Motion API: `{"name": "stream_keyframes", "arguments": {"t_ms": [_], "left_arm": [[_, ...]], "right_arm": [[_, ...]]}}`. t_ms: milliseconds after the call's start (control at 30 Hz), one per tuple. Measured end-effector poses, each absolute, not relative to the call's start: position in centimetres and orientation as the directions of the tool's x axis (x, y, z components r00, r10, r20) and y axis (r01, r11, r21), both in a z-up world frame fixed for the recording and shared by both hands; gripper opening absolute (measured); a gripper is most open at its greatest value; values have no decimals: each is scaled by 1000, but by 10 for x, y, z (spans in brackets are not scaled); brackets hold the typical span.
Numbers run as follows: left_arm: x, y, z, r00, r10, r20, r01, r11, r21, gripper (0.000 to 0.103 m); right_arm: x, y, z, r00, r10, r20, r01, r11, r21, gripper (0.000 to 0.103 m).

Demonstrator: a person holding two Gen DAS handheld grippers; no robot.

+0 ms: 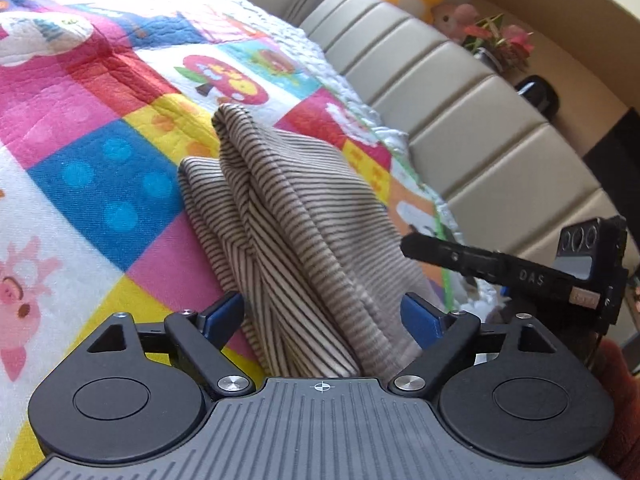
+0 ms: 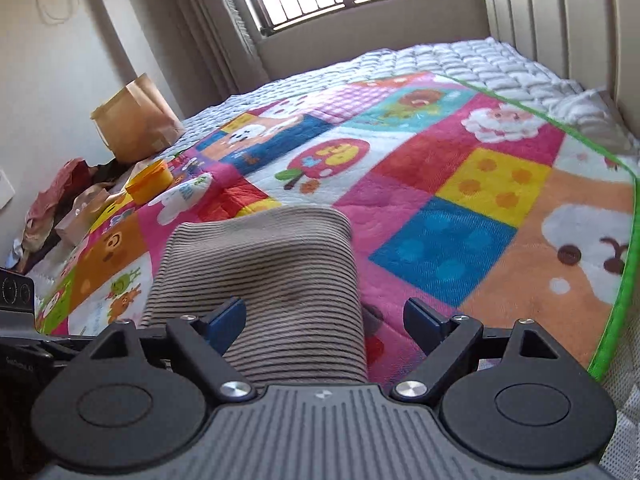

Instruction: Fold clothes

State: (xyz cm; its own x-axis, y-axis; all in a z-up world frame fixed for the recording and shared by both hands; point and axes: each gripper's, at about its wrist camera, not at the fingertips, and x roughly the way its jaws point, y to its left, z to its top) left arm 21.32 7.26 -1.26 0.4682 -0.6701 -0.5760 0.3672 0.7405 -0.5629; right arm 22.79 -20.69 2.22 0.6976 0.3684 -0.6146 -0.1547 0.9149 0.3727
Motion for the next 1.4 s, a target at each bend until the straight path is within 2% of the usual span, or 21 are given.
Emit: {"name": "stream_keyframes", "arguments": {"t_ms": [133,200,367,467,633,733,800,867,900,967,1000,1067,1100,1200,1300,1400], "left_arm": [[224,69,-12,458,-675,-578,353,735,-578,91],[230,68,-11,453,-678,-580,347,733,-586,83],[263,73,-10,453,-693,-561,363,718,-594,74],[296,70,1,486,-677,-553,392,734,-554,73],[359,49,7,518,-649,-557,438,761,-478,71],[387,38,-3,514,-640,-571,445,768,-460,71],[388,42,-14,517,-651,-556,447,759,-473,78],[386,48,-21,525,-670,-525,450,742,-498,78],[385,50,-23,527,-679,-512,450,733,-510,78],[384,52,-24,528,-681,-507,453,731,-510,78],[383,52,-25,529,-681,-507,455,731,-508,78],[382,53,-25,530,-681,-505,459,731,-505,79],[382,53,-25,530,-681,-504,461,731,-503,80],[380,54,-26,532,-682,-502,466,731,-498,82],[378,56,-26,534,-682,-500,472,731,-493,83],[377,57,-27,536,-682,-498,477,731,-488,83]], "right_arm": [[241,-205,3,656,475,-586,-205,860,468,87],[248,-199,-5,620,537,-572,-250,826,505,87],[259,-191,-9,636,549,-543,-275,818,505,81],[275,-199,-1,682,532,-502,-248,814,526,64],[319,-218,6,766,440,-468,-193,853,485,63],[347,-226,-4,770,367,-522,-123,888,443,64],[353,-226,-3,775,341,-532,-114,904,412,68],[356,-226,0,782,319,-535,-113,918,381,75],[358,-226,1,785,308,-537,-112,924,366,75],[356,-217,18,818,243,-521,-117,958,263,79],[354,-211,28,836,208,-508,-118,972,203,84],[359,-198,45,846,175,-504,-132,984,121,99],[367,-192,51,843,169,-511,-138,985,99,103],[402,-174,59,813,126,-569,-124,991,42,103],[448,-157,35,711,44,-702,-104,994,-44,103],[464,-153,15,669,8,-744,-97,992,-77,103]]}}
